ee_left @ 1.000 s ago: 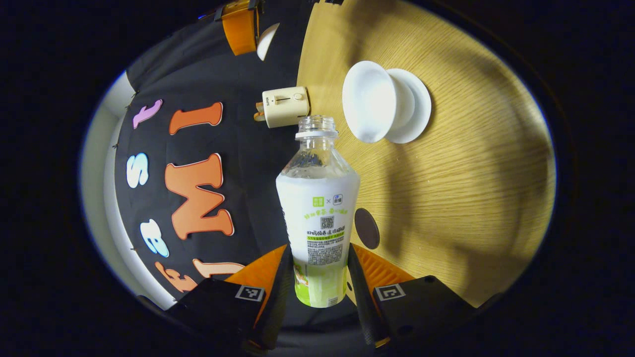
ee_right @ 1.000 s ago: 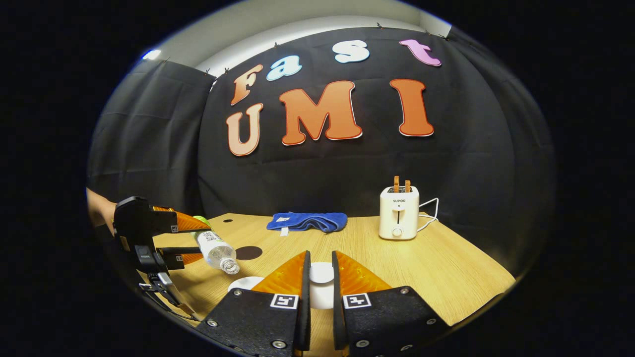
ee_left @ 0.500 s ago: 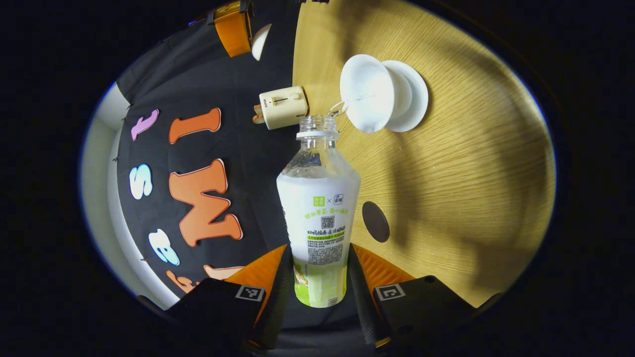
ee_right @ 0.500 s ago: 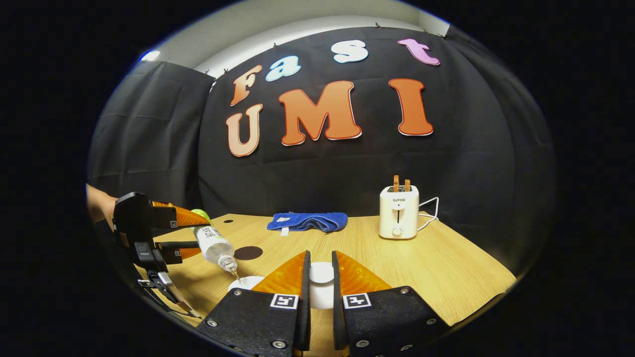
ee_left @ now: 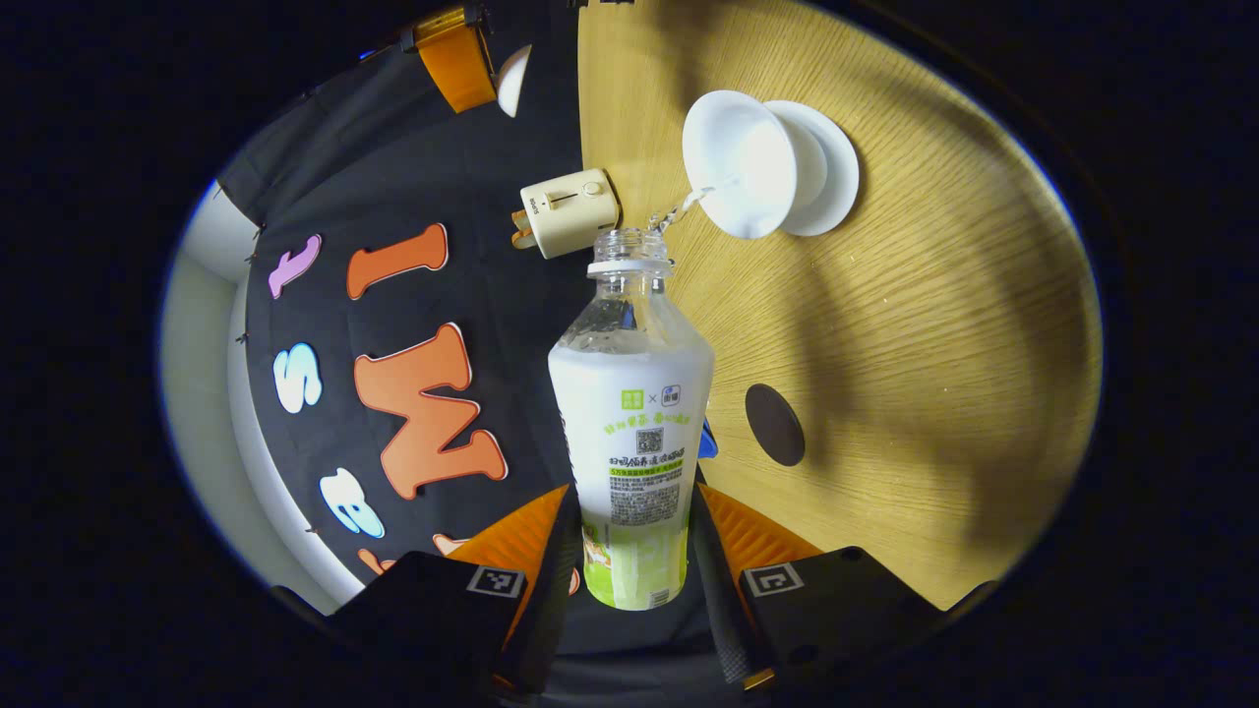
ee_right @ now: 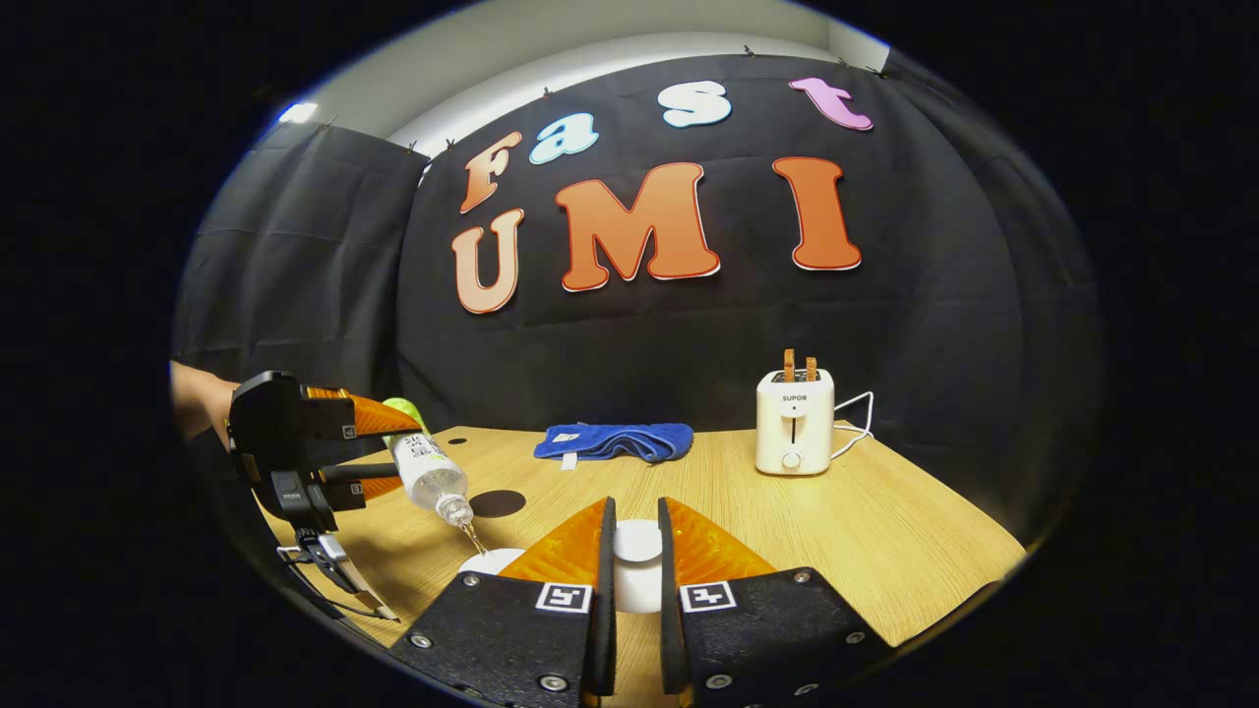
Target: Open the teacup lid with one hand, grasp the water bottle and pour water into the teacup with the other hand; after pouring, place the water bottle on the coaster and then close the teacup lid.
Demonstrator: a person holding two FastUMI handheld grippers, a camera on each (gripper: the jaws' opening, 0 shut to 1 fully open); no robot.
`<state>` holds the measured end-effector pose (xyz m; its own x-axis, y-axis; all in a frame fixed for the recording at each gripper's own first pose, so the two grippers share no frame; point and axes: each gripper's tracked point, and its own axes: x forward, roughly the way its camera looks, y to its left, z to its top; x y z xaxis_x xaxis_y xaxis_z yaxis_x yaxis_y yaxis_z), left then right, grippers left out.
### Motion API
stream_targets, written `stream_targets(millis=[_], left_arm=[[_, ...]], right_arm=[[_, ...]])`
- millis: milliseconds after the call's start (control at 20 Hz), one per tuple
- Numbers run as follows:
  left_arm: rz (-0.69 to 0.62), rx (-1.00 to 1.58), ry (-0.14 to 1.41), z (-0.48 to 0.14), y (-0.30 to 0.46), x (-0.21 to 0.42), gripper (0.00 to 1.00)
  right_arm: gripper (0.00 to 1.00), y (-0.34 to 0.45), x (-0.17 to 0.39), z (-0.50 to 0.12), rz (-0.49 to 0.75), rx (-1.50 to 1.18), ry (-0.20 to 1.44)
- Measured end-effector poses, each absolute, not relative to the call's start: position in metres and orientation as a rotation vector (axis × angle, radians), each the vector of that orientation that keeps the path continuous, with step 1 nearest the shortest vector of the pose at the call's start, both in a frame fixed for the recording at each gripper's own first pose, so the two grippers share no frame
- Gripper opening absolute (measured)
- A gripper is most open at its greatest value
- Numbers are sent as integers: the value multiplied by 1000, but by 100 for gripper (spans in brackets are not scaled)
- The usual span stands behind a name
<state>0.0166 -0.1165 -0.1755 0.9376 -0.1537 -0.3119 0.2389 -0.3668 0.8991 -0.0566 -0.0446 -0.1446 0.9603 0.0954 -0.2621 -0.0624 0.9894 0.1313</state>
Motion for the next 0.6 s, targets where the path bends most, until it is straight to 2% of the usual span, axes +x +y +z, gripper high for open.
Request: stream_targets(millis=[50, 150, 500, 600], left_arm=[[-406, 1907, 56, -174, -116, 17, 66], [-398, 1923, 44, -169, -117, 19, 63], [-385, 1970, -1, -163, -118, 21, 63], [-383, 1989, -15, -160, -120, 24, 66]], right_arm=[[18, -45, -56, -144, 79, 120, 270], [18, -44, -57, -143, 82, 121, 268], [18, -45, -59, -143, 79, 117, 264], [18, -45, -60, -143, 79, 117, 264]])
